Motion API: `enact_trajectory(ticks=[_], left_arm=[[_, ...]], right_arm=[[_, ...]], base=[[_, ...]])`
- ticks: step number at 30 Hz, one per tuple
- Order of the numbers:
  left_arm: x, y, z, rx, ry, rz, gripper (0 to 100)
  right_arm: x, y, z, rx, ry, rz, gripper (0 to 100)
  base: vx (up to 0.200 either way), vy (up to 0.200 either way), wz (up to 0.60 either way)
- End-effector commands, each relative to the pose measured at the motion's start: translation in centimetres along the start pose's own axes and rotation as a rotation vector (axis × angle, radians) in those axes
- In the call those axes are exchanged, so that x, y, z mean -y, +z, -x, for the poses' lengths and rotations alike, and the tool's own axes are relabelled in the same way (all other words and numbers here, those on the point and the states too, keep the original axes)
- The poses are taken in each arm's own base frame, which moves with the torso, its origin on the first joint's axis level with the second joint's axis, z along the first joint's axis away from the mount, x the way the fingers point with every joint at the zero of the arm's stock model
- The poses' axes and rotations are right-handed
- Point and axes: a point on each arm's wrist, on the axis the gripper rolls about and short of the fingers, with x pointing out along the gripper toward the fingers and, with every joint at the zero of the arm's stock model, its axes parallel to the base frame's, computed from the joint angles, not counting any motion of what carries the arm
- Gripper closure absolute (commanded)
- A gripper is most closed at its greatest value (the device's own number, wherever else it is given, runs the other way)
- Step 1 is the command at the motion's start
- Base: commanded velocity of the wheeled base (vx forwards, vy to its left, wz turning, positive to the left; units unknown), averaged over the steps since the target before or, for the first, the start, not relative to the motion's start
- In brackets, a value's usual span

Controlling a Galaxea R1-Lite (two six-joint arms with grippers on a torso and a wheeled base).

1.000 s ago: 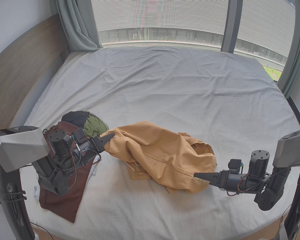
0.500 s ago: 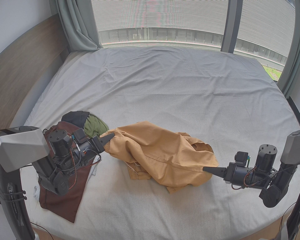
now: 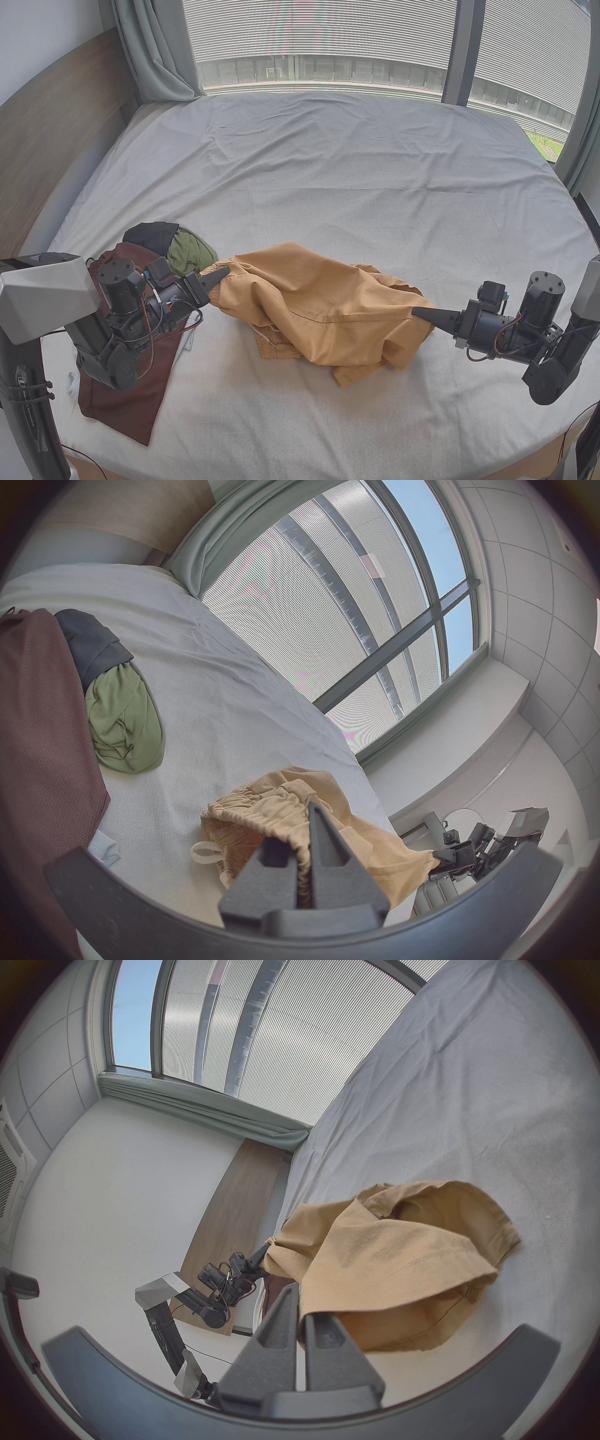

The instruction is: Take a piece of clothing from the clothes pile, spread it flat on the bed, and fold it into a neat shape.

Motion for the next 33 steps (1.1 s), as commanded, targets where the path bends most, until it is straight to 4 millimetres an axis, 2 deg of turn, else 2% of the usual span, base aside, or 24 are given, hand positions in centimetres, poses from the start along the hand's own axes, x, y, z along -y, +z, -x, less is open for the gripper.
enact_trajectory(ticks=[1,4,5,13,33], left_arm=[[-0.1,0.0,0.0,0.001,0.000,-0.003,100],[-0.1,0.0,0.0,0.002,0.000,-0.004,100],[-0.1,0.0,0.0,0.002,0.000,-0.004,100],[-0.1,0.1,-0.1,0.004,-0.002,-0.005,100],[-0.1,0.1,-0.1,0.006,-0.003,-0.006,100]], right_arm=[[1.1,-1.3,-1.2,-0.057,-0.013,-0.031,100],[1.3,-1.7,-1.4,-0.071,-0.020,-0.034,100],[1.5,-1.7,-1.5,-0.075,-0.021,-0.031,0],[2.6,-2.7,-2.4,-0.111,-0.039,-0.018,0],[1.4,-3.9,-3.4,-0.155,0.000,-0.003,0]], base=[[0.000,0.000,0.00],[0.000,0.000,0.00],[0.000,0.000,0.00],[0.000,0.000,0.00],[0.000,0.000,0.00]])
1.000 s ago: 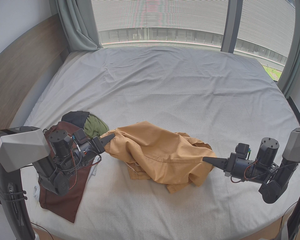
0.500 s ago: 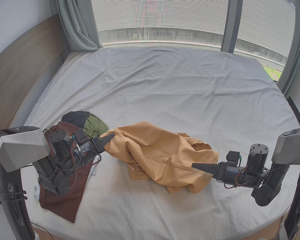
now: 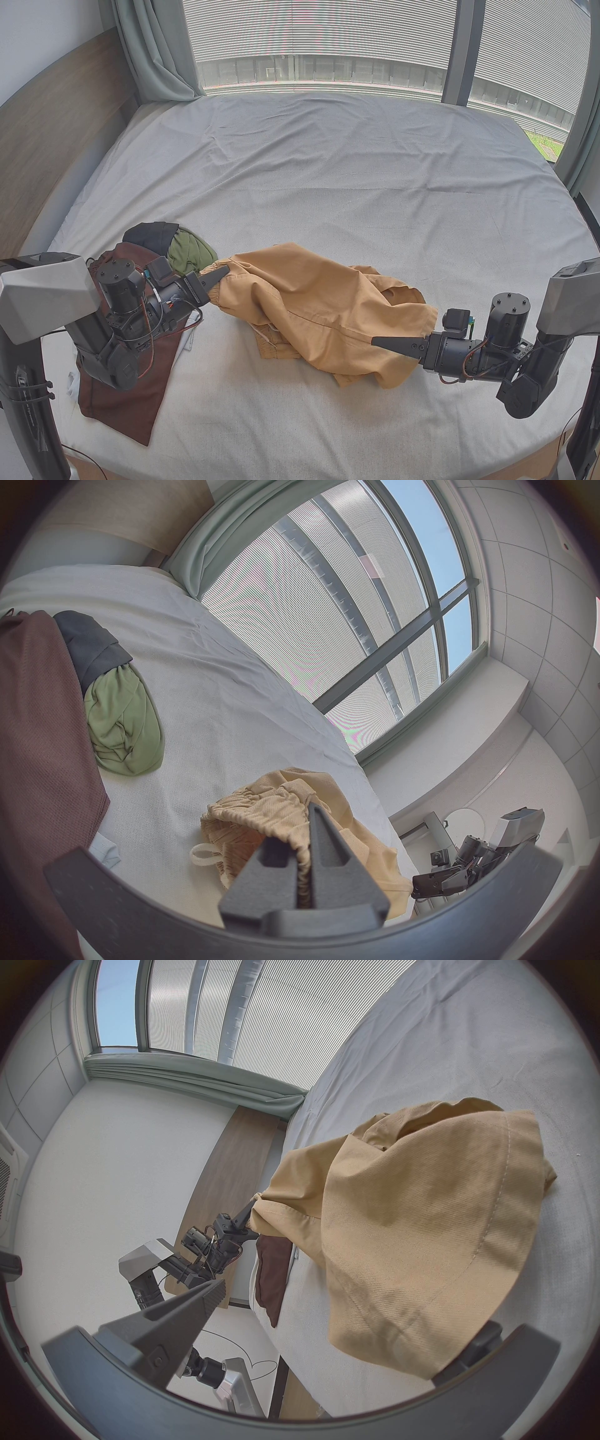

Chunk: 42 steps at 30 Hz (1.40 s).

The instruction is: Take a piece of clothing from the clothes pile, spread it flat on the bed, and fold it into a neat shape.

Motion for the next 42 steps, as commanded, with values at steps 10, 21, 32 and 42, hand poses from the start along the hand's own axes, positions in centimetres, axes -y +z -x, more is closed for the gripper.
enact_trajectory(ticks=[10,21,32,42], left_arm=[[0.0,0.0,-0.1,0.004,-0.003,-0.002,100],[0.2,0.3,-0.3,0.010,-0.017,-0.009,100],[2.0,3.0,0.8,0.067,-0.072,-0.053,100],[2.2,4.9,4.5,0.031,-0.126,-0.219,100]], right_arm=[[-0.1,-0.3,-0.1,-0.013,0.002,0.000,100],[-0.2,0.0,0.2,0.001,0.002,0.042,100],[-2.7,1.9,1.8,0.088,0.050,0.116,100],[-4.2,2.8,3.0,0.138,0.075,0.155,100]], base=[[0.000,0.000,0.00],[0.000,0.000,0.00],[0.000,0.000,0.00],[0.000,0.000,0.00]])
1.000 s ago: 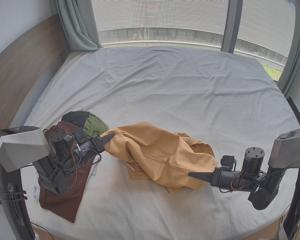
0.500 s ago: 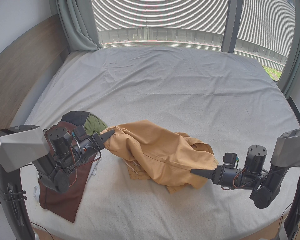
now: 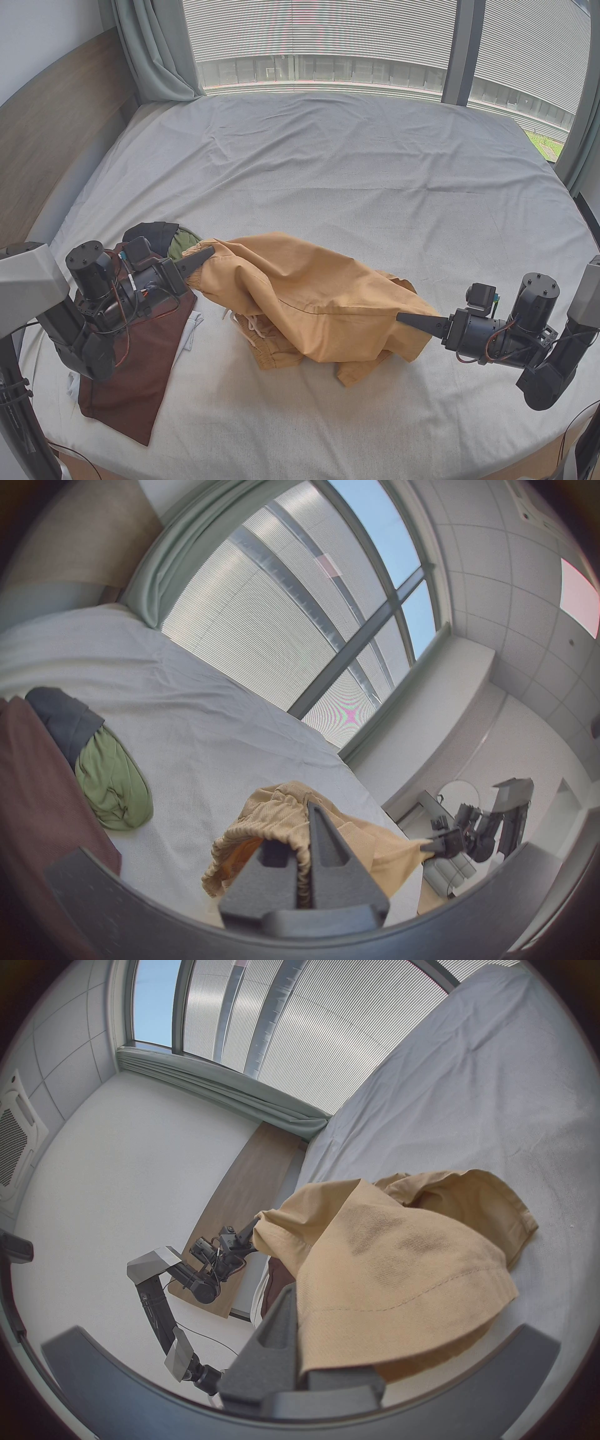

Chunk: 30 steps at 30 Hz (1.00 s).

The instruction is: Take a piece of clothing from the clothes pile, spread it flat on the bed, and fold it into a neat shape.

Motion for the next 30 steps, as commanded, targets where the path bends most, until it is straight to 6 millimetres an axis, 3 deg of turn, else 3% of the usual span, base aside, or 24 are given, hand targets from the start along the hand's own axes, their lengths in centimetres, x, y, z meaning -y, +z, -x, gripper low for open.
enact_trajectory(ticks=[1,2,6,30], left_arm=[[0.6,1.4,1.9,0.007,-0.014,-0.044,100],[1.3,1.7,3.2,-0.021,-0.059,-0.042,100],[1.7,2.1,4.0,-0.046,-0.112,-0.050,100],[0.4,3.8,4.2,0.009,-0.083,-0.094,100]], right_arm=[[-1.0,0.8,0.6,0.031,0.021,0.028,100],[-1.1,1.0,0.7,0.040,0.021,0.033,100],[-1.1,1.0,0.7,0.040,0.021,0.033,100],[-1.3,2.4,1.6,0.101,0.018,0.065,100]], base=[[0.000,0.000,0.00],[0.000,0.000,0.00],[0.000,0.000,0.00],[0.000,0.000,0.00]])
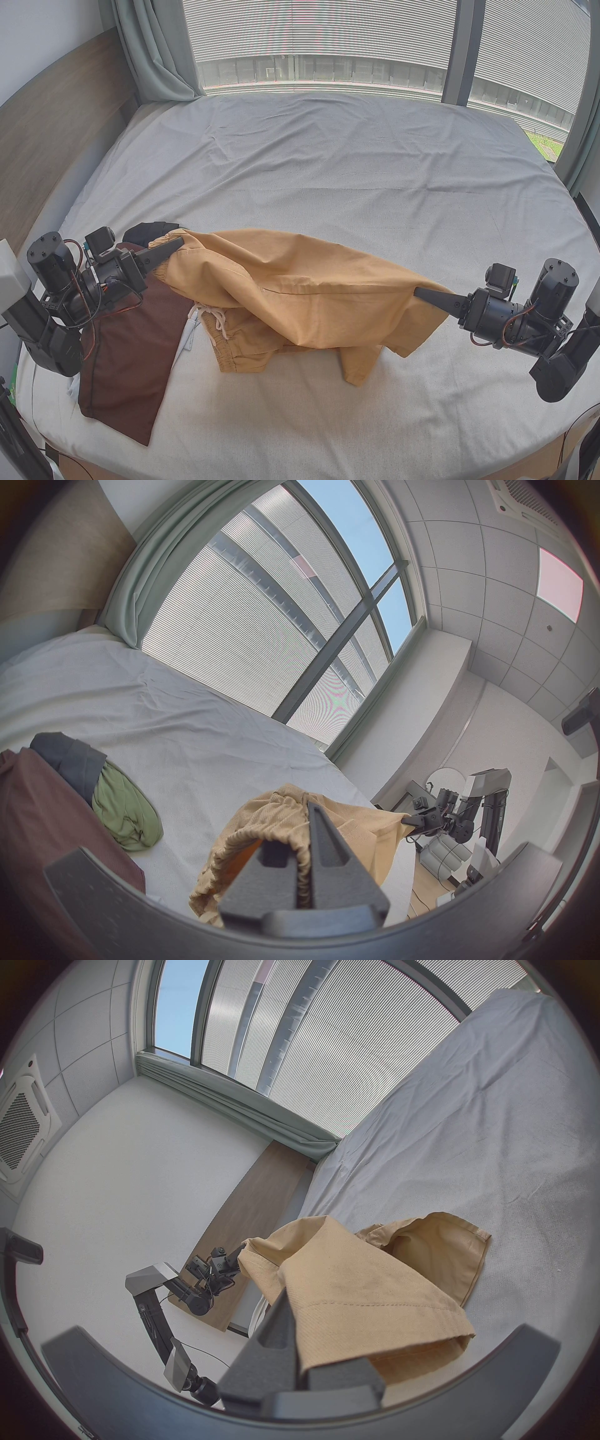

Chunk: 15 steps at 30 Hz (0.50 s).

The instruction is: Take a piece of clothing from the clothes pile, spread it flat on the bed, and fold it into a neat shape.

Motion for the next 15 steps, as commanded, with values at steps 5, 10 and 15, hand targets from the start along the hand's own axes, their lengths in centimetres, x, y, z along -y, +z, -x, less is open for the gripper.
enact_trajectory(ticks=[5,10,15], left_arm=[[-0.5,-0.1,-0.5,0.004,0.002,-0.015,100],[-0.6,-0.1,-0.6,0.004,0.002,-0.017,100],[-0.6,-0.1,-0.6,0.003,0.001,-0.015,100]], right_arm=[[0.1,0.5,0.2,0.019,-0.005,0.014,100],[0.0,1.1,0.4,0.040,-0.004,0.028,100],[0.0,1.8,0.8,0.068,-0.009,0.042,100]], base=[[0.000,0.000,0.00],[0.000,0.000,0.00],[0.000,0.000,0.00]])
